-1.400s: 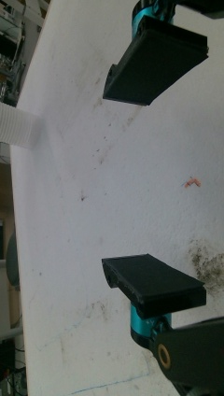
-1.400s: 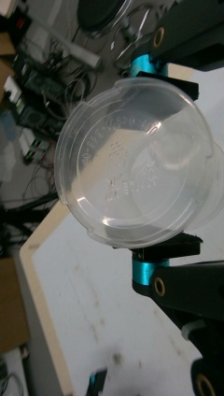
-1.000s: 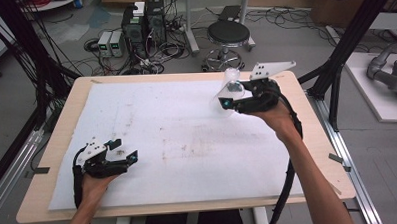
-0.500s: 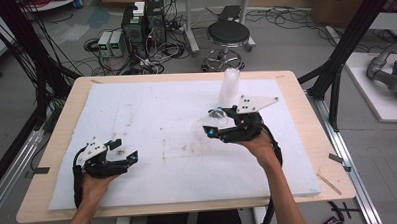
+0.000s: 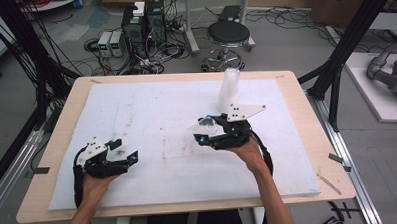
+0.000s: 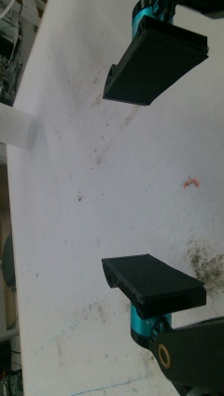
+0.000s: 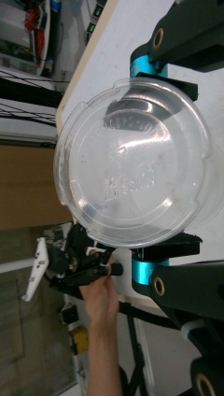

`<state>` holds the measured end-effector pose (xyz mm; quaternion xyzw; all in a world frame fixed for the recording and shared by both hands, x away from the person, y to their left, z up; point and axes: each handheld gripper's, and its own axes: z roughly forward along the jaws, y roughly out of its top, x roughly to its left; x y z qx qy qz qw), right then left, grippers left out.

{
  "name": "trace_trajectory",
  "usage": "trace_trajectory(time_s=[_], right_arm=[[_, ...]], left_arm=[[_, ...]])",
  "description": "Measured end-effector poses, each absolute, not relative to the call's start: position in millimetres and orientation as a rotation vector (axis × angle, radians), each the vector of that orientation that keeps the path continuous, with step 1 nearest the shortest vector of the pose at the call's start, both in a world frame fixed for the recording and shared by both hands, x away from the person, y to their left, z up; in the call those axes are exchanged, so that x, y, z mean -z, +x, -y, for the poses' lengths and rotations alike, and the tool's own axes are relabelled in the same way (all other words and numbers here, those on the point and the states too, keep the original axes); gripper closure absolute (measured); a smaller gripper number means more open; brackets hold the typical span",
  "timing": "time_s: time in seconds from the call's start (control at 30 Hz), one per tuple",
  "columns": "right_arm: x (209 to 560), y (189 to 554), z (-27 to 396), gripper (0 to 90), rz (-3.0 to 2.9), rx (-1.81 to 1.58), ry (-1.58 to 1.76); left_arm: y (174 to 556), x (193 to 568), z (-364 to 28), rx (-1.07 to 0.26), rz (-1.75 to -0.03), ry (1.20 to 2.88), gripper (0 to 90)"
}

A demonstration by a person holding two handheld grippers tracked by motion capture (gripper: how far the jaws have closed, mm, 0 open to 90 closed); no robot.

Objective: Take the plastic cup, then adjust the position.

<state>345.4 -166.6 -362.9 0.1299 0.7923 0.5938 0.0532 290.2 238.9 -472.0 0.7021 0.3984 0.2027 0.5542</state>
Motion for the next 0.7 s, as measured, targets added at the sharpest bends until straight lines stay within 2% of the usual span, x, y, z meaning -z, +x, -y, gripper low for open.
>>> trace_trajectory(time_s=[0.43,0.7], right_arm=[[365.5,350.3,166.6,42.7,-2.408,-1.816,0.407],[367.5,353.3,165.7,42.7,-2.433,-1.805,0.398]], left_arm=[[290.1,471.1,-238.1,-0.480,-0.928,1.669,15.9],[296.0,462.5,-230.3,-0.458,-0.825,1.712,15.8]])
